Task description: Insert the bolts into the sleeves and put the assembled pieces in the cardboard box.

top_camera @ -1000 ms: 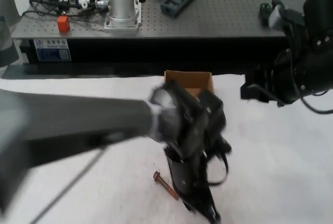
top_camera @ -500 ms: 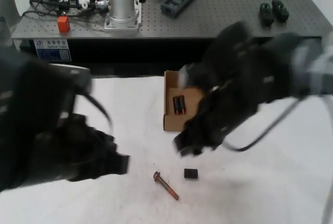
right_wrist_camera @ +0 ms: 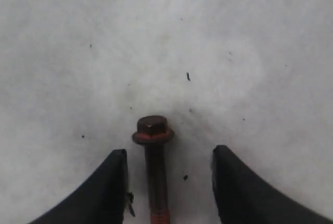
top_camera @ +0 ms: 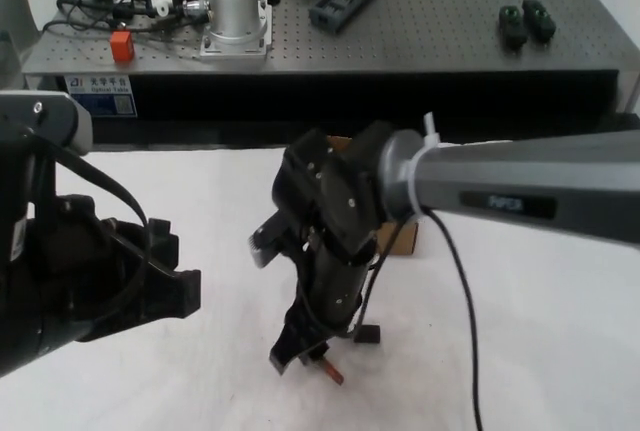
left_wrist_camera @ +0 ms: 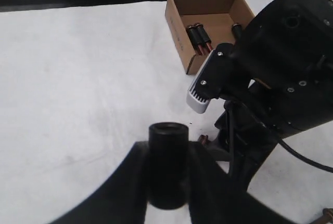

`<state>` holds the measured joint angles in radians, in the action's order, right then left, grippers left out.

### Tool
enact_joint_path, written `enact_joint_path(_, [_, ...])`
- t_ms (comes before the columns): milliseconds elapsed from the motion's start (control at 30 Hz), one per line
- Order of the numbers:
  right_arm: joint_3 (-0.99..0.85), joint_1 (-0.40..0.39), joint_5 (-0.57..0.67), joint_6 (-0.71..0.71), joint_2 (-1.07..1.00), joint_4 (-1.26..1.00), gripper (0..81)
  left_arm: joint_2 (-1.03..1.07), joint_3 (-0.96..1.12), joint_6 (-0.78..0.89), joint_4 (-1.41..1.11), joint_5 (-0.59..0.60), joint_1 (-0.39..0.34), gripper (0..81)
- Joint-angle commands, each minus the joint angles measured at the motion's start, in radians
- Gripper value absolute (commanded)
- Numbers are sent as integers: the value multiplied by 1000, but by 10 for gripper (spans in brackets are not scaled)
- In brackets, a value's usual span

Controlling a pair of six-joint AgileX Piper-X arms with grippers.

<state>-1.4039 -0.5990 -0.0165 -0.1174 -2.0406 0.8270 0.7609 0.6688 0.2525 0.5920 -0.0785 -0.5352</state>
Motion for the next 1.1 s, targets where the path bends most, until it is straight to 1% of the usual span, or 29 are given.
enact_joint_path(0, [-11, -3, 0, -18, 3, 8, 365, -8, 2, -5, -18, -16, 5, 6])
enact_joint_path(67, [-11, -6, -3, -21, -6, 23, 361, -8, 2, -5, -18, -16, 5, 6])
enact_joint_path(100, [-11, -6, -9, -31, -10, 32, 341, -8, 2, -5, -18, -16, 5, 6])
enact_joint_path(167, [-11, -6, -21, -51, -15, 38, 268, -8, 2, -5, -18, -16, 5, 6])
enact_joint_path(267, [-9, -6, -21, -63, -12, 22, 106, -8, 2, -5, -18, -14, 5, 6])
enact_joint_path(300, [-9, -6, -14, -63, -10, 10, 38, -8, 2, -5, -18, -8, 5, 6])
enact_joint_path(333, [-9, -6, 0, -61, -4, -8, 10, -8, 2, -5, -18, 1, 5, 6])
enact_joint_path(433, [-9, 13, 81, -56, 44, -50, 10, -8, 2, -5, -24, 50, 5, 6])
enact_joint_path(467, [-5, 24, 110, -55, 76, -62, 10, -8, 2, -1, -27, 85, 5, 6])
enact_joint_path(533, [8, 51, 147, -50, 151, -92, 10, -8, 2, -2, -49, 194, 5, 6])
enact_joint_path(600, [49, 89, 185, -11, 259, -133, 10, -4, 2, -5, -93, 309, 3, 6])
enact_joint_path(733, [199, 173, 298, 112, 513, -306, 10, 16, 2, 18, -254, 493, 3, 6])
enact_joint_path(833, [339, 220, 400, 220, 707, -494, 10, 40, 2, 55, -356, 590, -2, 6])
enact_joint_path(933, [467, 238, 488, 311, 886, -653, 10, 85, 2, 55, -447, 671, -24, 6])
enact_joint_path(1067, [598, 237, 528, 428, 1035, -789, 10, 185, 2, 51, -581, 779, -78, 6])
